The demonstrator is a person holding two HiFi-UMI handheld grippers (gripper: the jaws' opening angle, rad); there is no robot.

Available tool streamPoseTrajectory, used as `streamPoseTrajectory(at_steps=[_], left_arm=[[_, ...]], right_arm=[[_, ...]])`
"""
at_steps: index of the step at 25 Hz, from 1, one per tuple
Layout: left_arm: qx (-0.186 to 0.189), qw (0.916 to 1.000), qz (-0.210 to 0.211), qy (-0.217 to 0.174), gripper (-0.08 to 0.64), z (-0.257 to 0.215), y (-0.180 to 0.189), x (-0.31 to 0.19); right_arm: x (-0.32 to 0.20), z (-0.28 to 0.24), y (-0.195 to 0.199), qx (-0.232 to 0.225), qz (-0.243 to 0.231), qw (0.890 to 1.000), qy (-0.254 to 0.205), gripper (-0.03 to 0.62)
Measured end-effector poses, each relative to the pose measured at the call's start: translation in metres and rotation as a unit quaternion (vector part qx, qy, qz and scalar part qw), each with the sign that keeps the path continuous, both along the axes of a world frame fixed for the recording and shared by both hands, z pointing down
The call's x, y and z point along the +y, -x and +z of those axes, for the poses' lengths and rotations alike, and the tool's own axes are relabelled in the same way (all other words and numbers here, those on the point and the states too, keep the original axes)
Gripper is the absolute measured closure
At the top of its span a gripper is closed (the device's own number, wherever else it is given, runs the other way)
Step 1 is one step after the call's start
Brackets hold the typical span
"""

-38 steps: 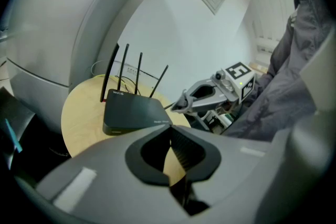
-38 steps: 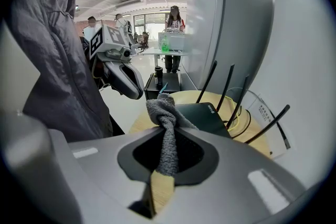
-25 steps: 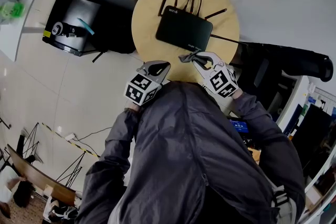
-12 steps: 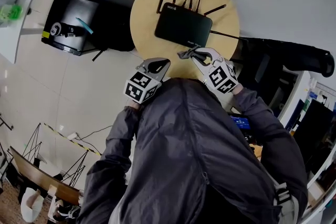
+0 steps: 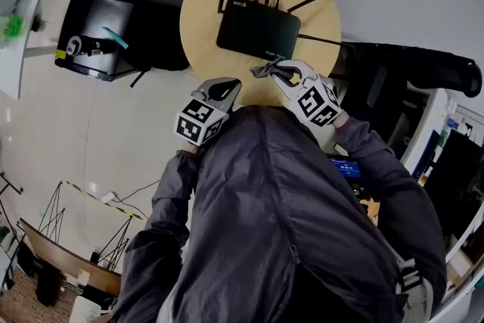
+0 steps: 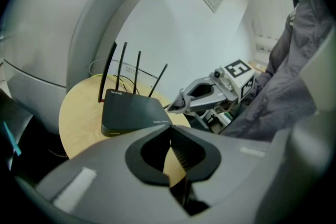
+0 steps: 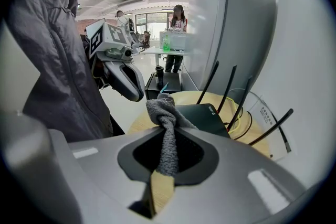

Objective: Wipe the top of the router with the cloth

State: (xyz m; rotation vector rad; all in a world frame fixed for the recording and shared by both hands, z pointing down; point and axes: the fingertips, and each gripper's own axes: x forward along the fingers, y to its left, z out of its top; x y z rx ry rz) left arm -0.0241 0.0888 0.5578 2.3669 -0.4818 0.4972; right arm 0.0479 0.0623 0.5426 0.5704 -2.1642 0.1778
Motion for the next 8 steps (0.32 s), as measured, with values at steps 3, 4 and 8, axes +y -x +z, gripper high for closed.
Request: streamPoseTrajectory(at_steps=[3,4,8], left_arm=[[0.000,1.0000,0.001,0.000,0.560,0.0000,0.0005,0.0002],[-0.001,1.0000,0.002,0.000,0.560,0.0001,0.0005,0.0005],[-0.001,1.0000,0.003,-0.001,0.560,0.0008,0.0007,0.0009]], right_arm=[[0.0024,0.0022,0.0009,-0.005,0.003,1.000,0.004,0.555],[0.0026,0.0024,0.0008,-0.005,0.003,1.000,0.004,0.555],[0.0004,0.0003,0.0005,0.003,0.002,1.000,0.000,0.555]])
